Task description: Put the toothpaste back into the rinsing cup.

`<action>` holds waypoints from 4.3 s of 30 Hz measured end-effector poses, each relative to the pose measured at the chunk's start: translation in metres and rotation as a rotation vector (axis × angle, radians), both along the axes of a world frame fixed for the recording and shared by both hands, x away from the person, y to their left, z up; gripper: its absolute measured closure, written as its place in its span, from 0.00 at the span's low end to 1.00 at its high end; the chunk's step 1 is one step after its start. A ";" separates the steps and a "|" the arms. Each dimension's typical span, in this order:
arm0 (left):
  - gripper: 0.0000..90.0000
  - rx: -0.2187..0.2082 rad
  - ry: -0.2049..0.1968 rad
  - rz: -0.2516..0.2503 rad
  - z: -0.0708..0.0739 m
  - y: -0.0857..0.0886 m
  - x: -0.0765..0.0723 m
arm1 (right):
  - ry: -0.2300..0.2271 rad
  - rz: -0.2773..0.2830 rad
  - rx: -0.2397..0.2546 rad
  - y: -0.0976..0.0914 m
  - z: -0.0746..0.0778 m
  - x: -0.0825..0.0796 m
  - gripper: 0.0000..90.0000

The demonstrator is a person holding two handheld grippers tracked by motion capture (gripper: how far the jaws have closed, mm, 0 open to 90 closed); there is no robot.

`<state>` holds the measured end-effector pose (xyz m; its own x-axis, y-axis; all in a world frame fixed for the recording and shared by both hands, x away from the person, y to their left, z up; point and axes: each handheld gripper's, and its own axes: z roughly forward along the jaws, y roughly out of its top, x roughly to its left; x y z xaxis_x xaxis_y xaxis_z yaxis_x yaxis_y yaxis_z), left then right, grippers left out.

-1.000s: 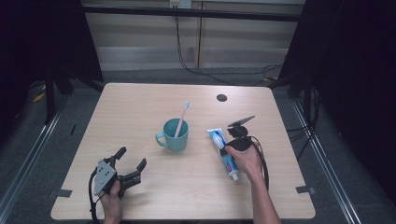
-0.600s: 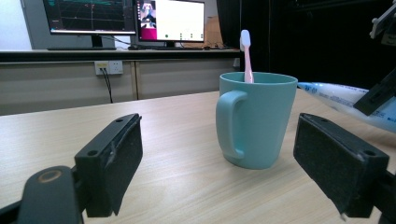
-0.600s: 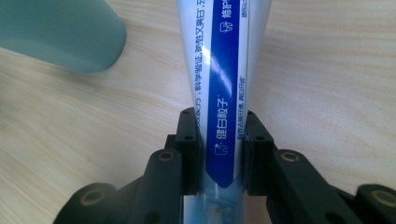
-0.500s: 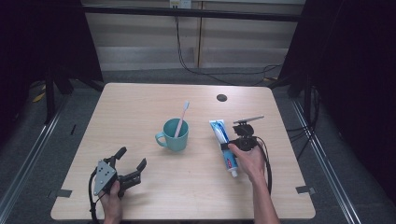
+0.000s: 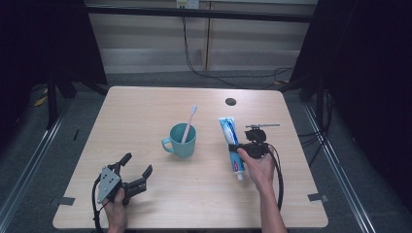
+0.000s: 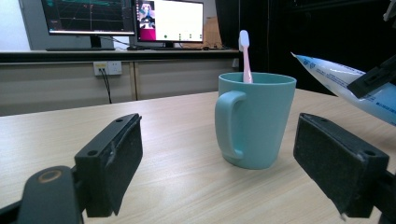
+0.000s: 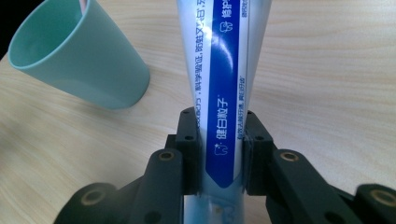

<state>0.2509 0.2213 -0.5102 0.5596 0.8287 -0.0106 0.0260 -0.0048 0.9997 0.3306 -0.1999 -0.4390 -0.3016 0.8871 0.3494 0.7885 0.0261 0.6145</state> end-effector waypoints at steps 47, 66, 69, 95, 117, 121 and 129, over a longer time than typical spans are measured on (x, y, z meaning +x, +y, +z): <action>0.18 0.000 -0.003 -0.004 0.000 0.000 0.000 | -0.449 0.063 0.158 0.019 0.034 -0.015 0.81; 0.18 0.008 -0.004 -0.008 0.000 0.001 0.000 | -0.525 0.081 0.173 0.029 0.057 -0.003 0.81; 0.18 0.008 -0.004 -0.009 0.000 0.001 0.000 | -0.535 0.079 0.162 0.032 0.059 -0.001 0.81; 0.18 0.001 -0.001 -0.010 0.000 0.001 0.000 | -0.551 0.169 0.148 0.069 0.074 0.021 0.81; 0.18 -0.009 -0.003 -0.013 0.000 0.000 0.000 | -0.551 0.232 0.137 0.103 0.081 0.038 0.81; 0.17 -0.008 -0.004 -0.013 0.000 0.000 0.000 | -0.546 0.235 0.131 0.108 0.080 0.040 0.81; 0.18 -0.009 -0.004 -0.015 0.000 0.000 0.000 | -0.546 0.252 0.135 0.119 0.082 0.046 0.81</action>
<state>0.2508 0.2216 -0.5106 0.5721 0.8200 -0.0158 0.0219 0.0040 0.9998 0.3766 -0.0808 -0.3566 -0.6636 0.7236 0.1898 0.3391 0.0648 0.9385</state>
